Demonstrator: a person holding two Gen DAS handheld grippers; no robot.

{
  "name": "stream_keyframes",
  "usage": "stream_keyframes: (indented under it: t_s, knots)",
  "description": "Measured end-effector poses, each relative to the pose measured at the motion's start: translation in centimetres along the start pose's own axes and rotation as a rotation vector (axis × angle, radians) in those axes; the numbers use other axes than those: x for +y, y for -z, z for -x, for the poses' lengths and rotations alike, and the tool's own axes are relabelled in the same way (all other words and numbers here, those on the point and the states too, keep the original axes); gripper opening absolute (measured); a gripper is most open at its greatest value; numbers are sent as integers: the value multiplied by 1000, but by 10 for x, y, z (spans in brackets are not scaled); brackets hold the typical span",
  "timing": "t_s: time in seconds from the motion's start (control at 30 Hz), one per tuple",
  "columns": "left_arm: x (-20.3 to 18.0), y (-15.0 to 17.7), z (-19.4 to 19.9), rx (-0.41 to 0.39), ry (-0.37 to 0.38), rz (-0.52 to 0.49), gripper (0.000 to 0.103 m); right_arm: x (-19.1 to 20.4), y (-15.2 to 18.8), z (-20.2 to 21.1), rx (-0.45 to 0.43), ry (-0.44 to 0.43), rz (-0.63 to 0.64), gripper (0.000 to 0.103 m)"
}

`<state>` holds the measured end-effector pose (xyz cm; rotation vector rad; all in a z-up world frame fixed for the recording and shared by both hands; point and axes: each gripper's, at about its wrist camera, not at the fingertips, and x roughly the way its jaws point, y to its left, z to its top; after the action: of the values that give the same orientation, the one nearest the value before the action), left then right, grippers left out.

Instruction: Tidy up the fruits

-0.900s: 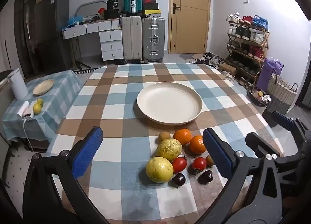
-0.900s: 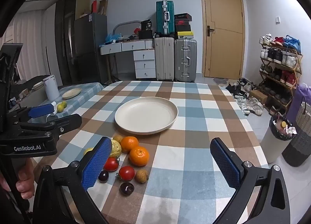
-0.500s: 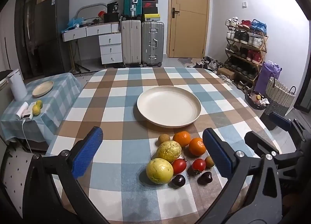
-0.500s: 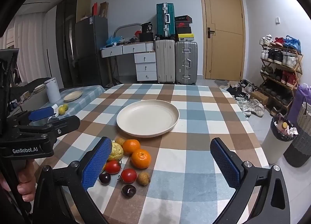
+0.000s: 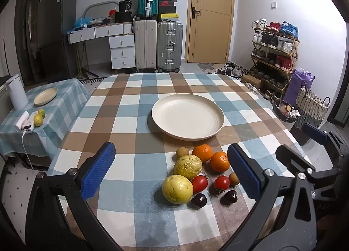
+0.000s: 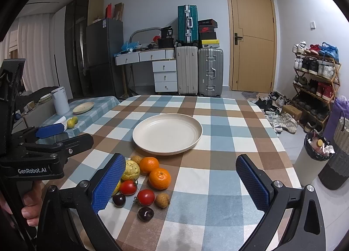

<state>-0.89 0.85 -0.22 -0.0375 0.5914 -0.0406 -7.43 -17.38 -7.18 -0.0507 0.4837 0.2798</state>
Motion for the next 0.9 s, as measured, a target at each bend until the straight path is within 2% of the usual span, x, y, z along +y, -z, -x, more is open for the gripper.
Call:
stream_keyframes:
  t_s: [0.9]
  knots:
    - [-1, -1, 0, -1, 1, 3, 102, 3, 0, 0, 2, -2, 11, 103]
